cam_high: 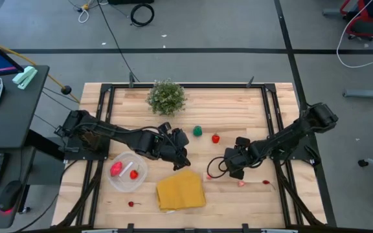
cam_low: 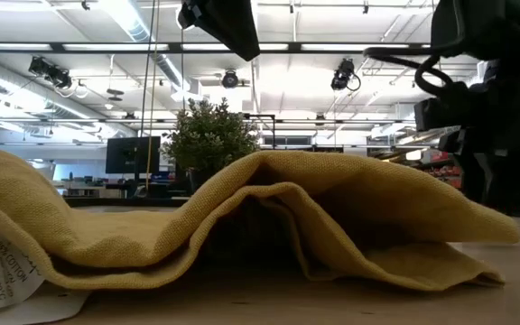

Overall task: Pick and placing Produce into tupperware
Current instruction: Put the peach into the transparent bin

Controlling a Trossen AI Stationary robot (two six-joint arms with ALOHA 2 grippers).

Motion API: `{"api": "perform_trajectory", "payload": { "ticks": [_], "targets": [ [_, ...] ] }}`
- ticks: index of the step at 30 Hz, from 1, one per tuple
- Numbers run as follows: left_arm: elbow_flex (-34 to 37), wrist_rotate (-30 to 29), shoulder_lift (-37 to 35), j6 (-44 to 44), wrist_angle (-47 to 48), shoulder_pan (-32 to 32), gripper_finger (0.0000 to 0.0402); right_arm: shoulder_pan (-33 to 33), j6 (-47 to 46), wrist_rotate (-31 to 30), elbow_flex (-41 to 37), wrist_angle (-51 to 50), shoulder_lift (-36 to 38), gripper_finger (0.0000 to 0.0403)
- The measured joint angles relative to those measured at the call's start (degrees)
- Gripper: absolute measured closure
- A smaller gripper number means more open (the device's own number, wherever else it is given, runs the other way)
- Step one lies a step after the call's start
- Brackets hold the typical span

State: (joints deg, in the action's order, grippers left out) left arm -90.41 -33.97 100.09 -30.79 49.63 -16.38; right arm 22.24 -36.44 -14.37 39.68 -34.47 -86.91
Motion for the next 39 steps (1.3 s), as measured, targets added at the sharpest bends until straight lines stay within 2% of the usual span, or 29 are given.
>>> {"api": "perform_trajectory", "payload": {
  "ticks": [8,14,20,25,30,33,36,39],
  "targets": [
    [0.00,-0.01,0.00,0.02,0.01,-0.64,0.0328,-0.11,-0.44,-0.47,0.09,0.07,-0.39,0.0206],
    [-0.37,-0.07,-2.12,-0.02,1.29,-2.25,0.0338,-0.11,-3.00,0.18,-0.02,0.94,-0.36,0.0278],
    [-4.91,-1.51,-5.44,0.13,4.23,-4.69,0.0350,-0.15,-1.72,0.73,-0.11,7.28,0.30,0.0339],
    [-12.43,-5.32,-7.38,0.70,9.12,-5.97,0.0358,-0.54,3.57,0.78,-0.11,23.22,1.11,0.0339],
    [-21.78,-10.47,-7.69,5.47,11.90,-6.01,0.0363,-2.90,14.12,1.34,-0.02,54.12,-0.30,0.0330],
    [-26.57,-11.64,-7.72,7.63,10.67,-5.66,0.0361,-4.91,18.17,6.39,1.65,68.43,-2.99,0.0329],
    [-30.68,-12.37,-7.58,9.98,10.64,-5.53,0.0363,-6.42,20.80,12.46,7.93,69.59,-7.28,0.0329],
    [-34.17,-13.94,-7.68,11.69,10.08,-5.53,0.0368,-7.11,24.59,14.66,17.98,63.44,-14.07,0.0329]
  ]
}}
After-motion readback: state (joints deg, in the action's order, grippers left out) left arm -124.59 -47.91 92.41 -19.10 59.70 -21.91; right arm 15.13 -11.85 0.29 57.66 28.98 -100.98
